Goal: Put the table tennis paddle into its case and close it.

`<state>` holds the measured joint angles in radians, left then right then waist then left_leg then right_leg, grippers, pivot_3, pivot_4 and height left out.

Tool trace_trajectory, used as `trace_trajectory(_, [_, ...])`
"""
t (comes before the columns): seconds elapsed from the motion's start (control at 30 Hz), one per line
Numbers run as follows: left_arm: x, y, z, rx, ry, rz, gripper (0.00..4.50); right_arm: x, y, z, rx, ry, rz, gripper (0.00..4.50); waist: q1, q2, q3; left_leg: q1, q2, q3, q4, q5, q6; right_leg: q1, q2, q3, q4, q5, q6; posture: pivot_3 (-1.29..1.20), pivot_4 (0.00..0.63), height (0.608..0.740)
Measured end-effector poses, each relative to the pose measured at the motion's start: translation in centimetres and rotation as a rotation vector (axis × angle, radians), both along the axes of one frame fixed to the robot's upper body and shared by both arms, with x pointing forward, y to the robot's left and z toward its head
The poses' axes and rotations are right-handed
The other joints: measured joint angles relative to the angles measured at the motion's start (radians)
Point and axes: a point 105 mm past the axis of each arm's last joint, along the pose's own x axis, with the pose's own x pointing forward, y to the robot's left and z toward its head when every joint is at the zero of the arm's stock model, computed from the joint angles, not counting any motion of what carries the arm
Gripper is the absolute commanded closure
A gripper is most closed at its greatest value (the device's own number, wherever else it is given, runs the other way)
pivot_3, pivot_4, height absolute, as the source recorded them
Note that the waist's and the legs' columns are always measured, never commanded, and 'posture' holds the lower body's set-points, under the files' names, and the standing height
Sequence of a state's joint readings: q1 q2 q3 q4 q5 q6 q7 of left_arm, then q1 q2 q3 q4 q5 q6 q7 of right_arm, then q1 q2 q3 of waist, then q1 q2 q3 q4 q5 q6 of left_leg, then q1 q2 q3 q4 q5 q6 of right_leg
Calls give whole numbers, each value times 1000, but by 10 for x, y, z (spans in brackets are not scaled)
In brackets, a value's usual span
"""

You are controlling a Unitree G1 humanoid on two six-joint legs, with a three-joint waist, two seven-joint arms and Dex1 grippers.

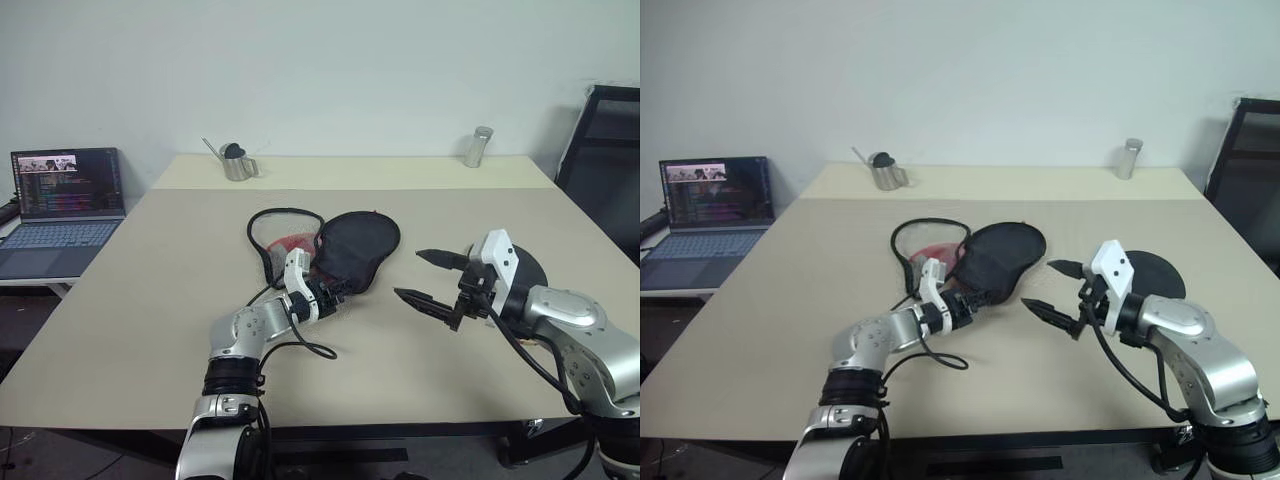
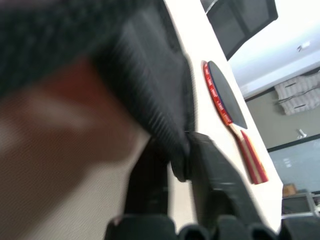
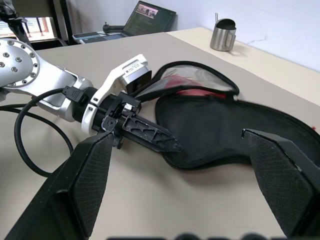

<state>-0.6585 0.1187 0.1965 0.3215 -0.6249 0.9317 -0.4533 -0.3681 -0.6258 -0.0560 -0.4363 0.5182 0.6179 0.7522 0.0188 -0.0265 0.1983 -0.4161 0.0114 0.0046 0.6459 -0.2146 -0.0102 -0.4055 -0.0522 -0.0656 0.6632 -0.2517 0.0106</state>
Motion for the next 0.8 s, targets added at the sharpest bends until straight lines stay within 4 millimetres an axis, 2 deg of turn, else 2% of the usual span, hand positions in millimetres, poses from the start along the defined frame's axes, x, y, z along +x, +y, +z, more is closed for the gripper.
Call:
trace_trajectory(0.1, [-6, 13, -10, 78, -13, -9, 1610, 0, 0, 0, 5, 1, -5, 0, -3, 0, 0, 0, 1, 0, 0, 0, 0, 0, 0, 0, 0, 0, 0, 0, 150, 740])
trace_trajectory(0.23, [-26, 31, -11, 235, -125, -83, 184, 1, 1, 2, 12, -2, -5, 0, -15, 0, 0, 1, 1, 1, -1, 0, 0, 0, 0, 2, 0, 0, 0, 0, 150, 740])
trace_trajectory(0.27, [-31, 37, -12, 267, -150, -99, 37, 2, 2, 2, 16, -2, -5, 0, -21, 0, -1, 2, 2, 1, -1, 0, 0, 0, 0, 2, 0, 0, 0, 0, 150, 740])
trace_trajectory(0.43, [-61, 75, -27, 496, -217, -180, 37, 8, 6, 4, 44, 8, -13, 0, -39, 0, -2, 8, 5, 4, -4, 0, 0, 1, 2, 4, 1, 1, -6, 0, 150, 740])
trace_trajectory(0.57, [-82, 95, -36, 642, -289, -259, 37, 16, 16, 2, 72, 67, -12, 0, -51, 1, -7, 14, 7, 8, -9, 0, 0, 2, 4, 8, 1, 0, -8, 0, 150, 740])
trace_trajectory(0.67, [-93, 103, -40, 688, -345, -293, 37, 24, 22, 2, 89, 103, -28, 0, -52, 1, -10, 17, 12, 15, -15, 0, 0, 1, 7, 14, 0, 0, -9, 0, 150, 740])
trace_trajectory(0.8, [-105, 112, -39, 644, -406, -301, 37, 35, 34, -4, 115, 180, -55, 0, -50, 1, -11, 18, 18, 20, -17, -1, -2, -2, 15, 18, 0, -2, -13, 0, 150, 740])
